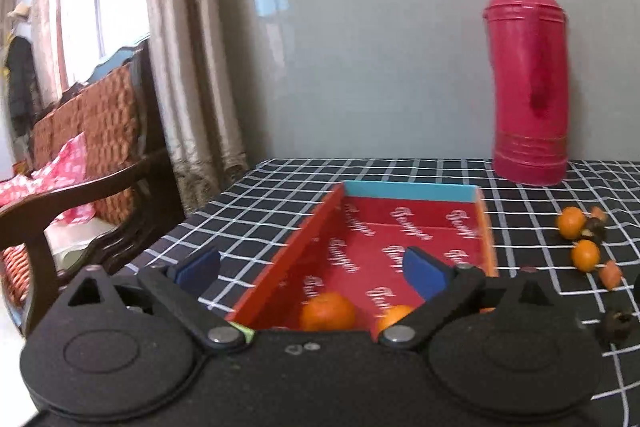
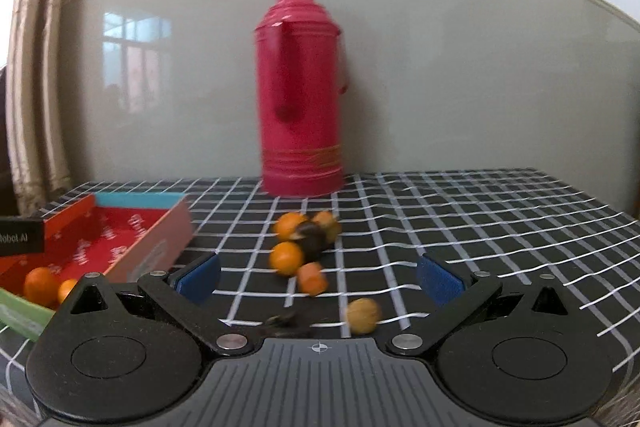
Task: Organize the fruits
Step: 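Carry the small orange with the left gripper into the box and release, then grasp the dark mangosteen with the right gripper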
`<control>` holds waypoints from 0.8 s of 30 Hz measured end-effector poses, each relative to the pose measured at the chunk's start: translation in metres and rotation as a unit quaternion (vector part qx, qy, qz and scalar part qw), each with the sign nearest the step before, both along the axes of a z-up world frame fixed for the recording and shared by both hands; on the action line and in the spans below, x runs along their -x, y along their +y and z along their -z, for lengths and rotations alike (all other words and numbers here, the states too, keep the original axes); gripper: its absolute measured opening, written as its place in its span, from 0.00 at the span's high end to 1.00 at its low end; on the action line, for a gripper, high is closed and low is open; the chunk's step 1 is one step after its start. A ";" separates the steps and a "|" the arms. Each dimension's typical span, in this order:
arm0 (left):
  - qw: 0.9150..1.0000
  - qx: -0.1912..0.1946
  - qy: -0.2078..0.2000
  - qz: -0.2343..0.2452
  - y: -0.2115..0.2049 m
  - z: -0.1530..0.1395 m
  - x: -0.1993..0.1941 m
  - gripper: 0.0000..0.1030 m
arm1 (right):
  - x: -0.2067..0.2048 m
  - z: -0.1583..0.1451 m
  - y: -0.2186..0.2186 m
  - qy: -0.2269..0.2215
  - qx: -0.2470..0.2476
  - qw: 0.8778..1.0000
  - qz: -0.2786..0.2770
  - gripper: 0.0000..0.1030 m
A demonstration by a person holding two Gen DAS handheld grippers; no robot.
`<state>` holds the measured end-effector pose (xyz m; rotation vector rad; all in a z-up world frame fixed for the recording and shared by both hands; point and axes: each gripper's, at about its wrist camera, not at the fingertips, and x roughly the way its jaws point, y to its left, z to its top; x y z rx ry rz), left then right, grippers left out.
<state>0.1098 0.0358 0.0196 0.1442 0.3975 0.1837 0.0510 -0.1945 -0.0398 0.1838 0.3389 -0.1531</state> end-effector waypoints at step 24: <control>0.989 0.087 0.037 -0.112 0.101 -0.009 -0.008 0.06 | -0.054 0.040 0.021 0.103 -0.021 0.994 -0.017 0.35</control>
